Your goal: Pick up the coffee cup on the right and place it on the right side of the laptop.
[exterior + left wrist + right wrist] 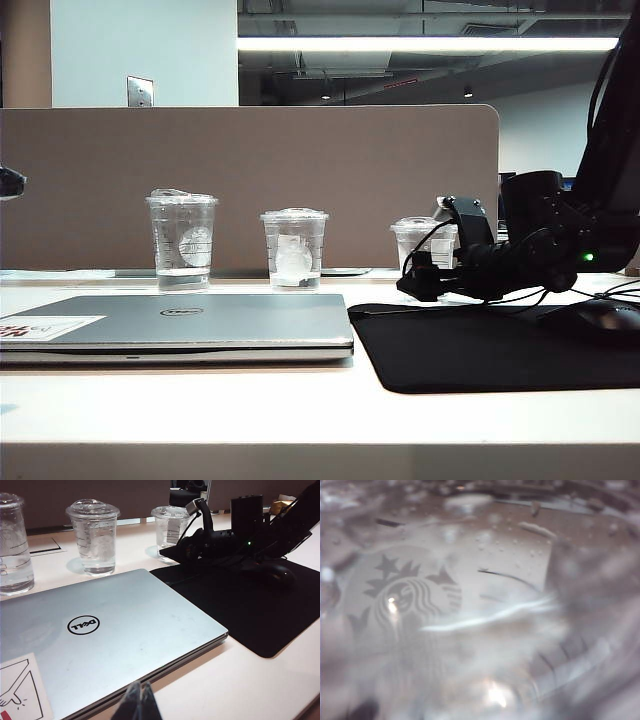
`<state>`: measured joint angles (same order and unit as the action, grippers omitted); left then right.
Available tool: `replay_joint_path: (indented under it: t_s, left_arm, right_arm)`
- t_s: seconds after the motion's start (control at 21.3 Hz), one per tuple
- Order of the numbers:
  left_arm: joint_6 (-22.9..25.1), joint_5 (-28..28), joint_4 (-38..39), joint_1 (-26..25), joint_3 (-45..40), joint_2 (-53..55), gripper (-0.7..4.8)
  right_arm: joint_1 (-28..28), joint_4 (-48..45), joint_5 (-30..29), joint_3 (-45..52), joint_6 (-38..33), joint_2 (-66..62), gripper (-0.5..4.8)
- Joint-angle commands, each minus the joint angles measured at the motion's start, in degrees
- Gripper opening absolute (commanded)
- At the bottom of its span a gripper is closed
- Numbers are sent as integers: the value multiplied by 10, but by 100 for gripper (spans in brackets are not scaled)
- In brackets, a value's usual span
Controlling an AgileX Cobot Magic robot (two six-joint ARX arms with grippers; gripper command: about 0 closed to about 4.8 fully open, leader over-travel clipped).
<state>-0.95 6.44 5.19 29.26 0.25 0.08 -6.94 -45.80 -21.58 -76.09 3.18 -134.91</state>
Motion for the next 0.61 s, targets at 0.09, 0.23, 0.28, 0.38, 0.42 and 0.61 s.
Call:
replay_joint_path:
  t_s: [0.09, 0.23, 0.28, 0.38, 0.42, 0.61]
  left_arm:
    - [1, 0, -5, 0, 2, 0, -5]
    - [1, 0, -5, 0, 2, 0, -5]
    - [1, 0, -5, 0, 2, 0, -5]
    - [1, 0, -5, 0, 2, 0, -5]
    - [1, 0, -5, 0, 2, 0, -5]
    - [1, 0, -5, 0, 2, 0, -5]
  right_arm:
    - [-2, -8, 11, -2, -2, -2, 479]
    - [-2, -10, 11, -3, -2, -2, 479]
    - [-2, -11, 11, -2, -2, -2, 431]
    - [-2, -12, 11, -2, -2, -2, 425]
    - [-2, -13, 11, -2, -2, -2, 425]
    - [-2, -17, 11, -2, -2, -2, 366]
